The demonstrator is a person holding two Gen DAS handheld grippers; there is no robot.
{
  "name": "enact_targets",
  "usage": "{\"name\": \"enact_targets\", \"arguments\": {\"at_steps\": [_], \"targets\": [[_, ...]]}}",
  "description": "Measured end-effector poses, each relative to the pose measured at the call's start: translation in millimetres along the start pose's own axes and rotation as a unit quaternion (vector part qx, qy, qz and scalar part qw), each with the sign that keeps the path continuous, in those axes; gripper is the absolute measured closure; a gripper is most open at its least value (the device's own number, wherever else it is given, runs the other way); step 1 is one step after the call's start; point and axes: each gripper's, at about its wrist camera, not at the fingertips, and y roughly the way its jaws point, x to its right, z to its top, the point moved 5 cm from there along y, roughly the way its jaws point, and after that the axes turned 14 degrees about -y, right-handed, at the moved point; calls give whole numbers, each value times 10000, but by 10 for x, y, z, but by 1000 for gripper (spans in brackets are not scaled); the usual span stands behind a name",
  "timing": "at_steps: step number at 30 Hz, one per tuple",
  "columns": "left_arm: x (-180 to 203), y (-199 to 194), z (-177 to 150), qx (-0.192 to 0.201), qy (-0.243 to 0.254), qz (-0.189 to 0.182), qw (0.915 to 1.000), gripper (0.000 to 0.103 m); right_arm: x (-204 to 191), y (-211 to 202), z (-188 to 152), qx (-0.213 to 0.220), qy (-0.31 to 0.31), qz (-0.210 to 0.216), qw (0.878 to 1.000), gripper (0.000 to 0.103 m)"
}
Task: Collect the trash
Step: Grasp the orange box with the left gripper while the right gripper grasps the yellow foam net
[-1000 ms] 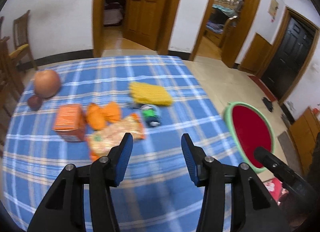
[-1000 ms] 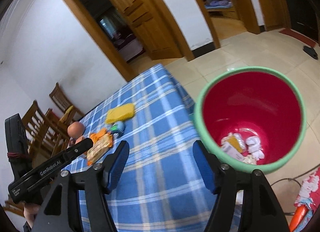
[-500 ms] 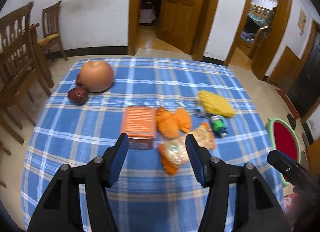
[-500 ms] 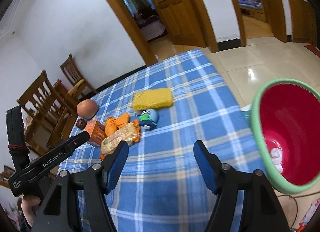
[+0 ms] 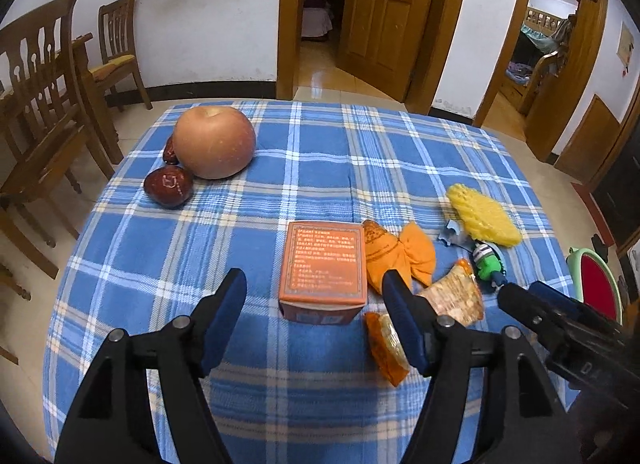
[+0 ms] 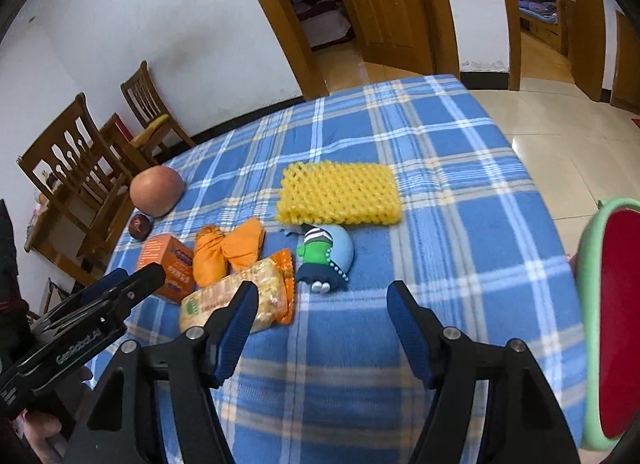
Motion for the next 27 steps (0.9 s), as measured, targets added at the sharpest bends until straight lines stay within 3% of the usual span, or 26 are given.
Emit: {"name": "enact_targets", "arguments": {"at_steps": [8, 14, 16, 27], "targets": [[20, 124, 2, -62, -4, -62, 10000, 33, -6, 207, 87, -111, -148, -7, 9998, 49], [-2, 189, 2, -151, -92, -97, 9998, 51, 3, 253, 138, -88, -237, -180, 9995, 64], [-11, 216, 4, -179, -142, -125, 9997, 55, -8, 257, 133, -78, -264, -194, 9994, 65], [-23, 141, -14, -117, -110, -199, 9997, 56, -1, 172, 54, -106, -168, 59, 9998, 66]]}}
